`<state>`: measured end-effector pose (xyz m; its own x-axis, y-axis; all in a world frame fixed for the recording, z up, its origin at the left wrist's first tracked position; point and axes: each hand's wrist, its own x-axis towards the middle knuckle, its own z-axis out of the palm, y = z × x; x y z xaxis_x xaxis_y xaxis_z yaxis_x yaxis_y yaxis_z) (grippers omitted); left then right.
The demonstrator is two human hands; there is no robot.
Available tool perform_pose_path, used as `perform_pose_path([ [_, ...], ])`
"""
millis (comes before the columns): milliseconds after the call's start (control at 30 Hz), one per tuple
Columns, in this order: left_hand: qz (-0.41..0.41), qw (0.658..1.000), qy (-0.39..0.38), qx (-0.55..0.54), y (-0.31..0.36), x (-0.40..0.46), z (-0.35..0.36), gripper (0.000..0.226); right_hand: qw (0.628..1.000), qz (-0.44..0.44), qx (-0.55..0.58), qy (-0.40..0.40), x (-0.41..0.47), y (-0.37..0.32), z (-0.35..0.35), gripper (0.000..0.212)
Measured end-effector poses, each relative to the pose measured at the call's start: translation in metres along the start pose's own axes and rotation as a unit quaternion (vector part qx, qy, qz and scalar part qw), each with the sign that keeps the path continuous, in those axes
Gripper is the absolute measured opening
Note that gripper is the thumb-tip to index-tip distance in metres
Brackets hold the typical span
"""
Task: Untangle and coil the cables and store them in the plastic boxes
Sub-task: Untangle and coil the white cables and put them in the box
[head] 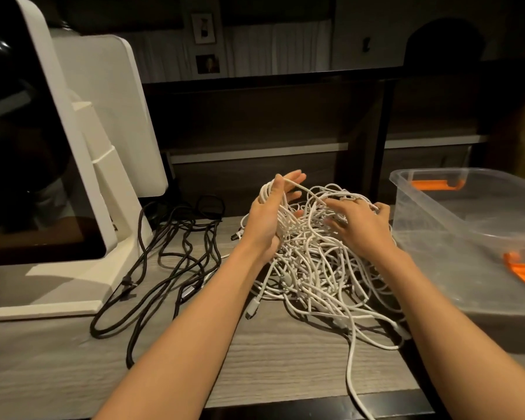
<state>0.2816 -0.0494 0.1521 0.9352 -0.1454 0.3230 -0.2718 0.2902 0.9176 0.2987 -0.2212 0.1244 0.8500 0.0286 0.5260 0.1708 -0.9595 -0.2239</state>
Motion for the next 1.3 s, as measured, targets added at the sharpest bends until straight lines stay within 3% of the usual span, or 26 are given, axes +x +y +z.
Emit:
perform_pose_path([
  [267, -0.027, 0.993, 0.019, -0.115, -0.002, 0.002, -0.001, 0.035, 0.986, -0.004, 0.113, 0.120, 0.000, -0.001, -0.001, 0.025],
  [467, -0.028, 0.988, 0.065, -0.137, -0.007, 0.007, -0.008, 0.033, 0.965, 0.028, 0.231, 0.124, 0.000, 0.000, -0.003, 0.026],
  [567, -0.040, 0.988, 0.077, -0.128, -0.010, 0.008, -0.009, 0.033, 0.944, 0.026, 0.293, 0.150, 0.001, -0.002, -0.004, 0.015],
  [767, -0.057, 0.985, 0.118, -0.111, -0.011, 0.009, -0.008, 0.033, 0.945, 0.001, 0.227, 0.235, 0.001, -0.002, 0.000, 0.007],
  [900, -0.057, 0.984, 0.138, -0.097, -0.011, 0.008, -0.008, 0.032, 0.952, -0.029, 0.104, 0.286, -0.003, -0.003, -0.002, 0.011],
  [1000, -0.050, 0.986, 0.150, -0.058, -0.010, 0.006, -0.007, 0.030, 0.946, -0.048, 0.083, 0.311, -0.003, -0.001, -0.005, 0.015],
  [1200, -0.035, 0.985, 0.168, -0.021, -0.010, 0.008, -0.008, 0.027, 0.953, -0.074, 0.084, 0.281, -0.004, -0.003, -0.007, 0.038],
  [1300, -0.006, 0.988, 0.140, 0.060, -0.011, 0.009, -0.007, 0.038, 0.961, -0.047, 0.110, 0.249, -0.004, -0.006, -0.010, 0.021],
])
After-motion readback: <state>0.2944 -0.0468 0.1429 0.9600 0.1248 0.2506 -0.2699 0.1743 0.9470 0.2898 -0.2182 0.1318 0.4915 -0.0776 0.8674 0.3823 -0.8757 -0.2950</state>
